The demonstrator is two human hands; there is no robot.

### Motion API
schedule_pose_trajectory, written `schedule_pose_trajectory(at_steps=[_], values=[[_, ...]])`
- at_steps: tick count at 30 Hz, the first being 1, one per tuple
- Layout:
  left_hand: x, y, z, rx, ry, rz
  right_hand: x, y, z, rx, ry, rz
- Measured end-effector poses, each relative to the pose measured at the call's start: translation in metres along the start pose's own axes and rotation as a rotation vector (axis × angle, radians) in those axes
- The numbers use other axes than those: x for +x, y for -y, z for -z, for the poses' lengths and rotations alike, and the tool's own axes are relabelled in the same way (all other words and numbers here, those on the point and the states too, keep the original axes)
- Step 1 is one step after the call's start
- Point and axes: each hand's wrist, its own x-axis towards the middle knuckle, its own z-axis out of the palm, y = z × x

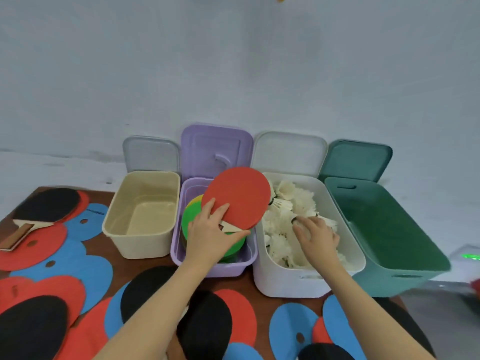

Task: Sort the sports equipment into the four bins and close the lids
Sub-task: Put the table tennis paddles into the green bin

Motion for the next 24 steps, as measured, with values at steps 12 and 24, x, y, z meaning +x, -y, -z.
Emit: schedule_pose_trajectory(at_steps=[12, 24], values=[[0.026, -0.072, -0.052, 0.017, -0.025, -0.130, 0.037, -0.024, 0.034, 0.214, -0.174, 0.203], [0.008, -0.227, -0.172, 0.109, -0.018, -0.106, 0.095, -0.166, 0.105, 0.369, -0.192, 0.414]])
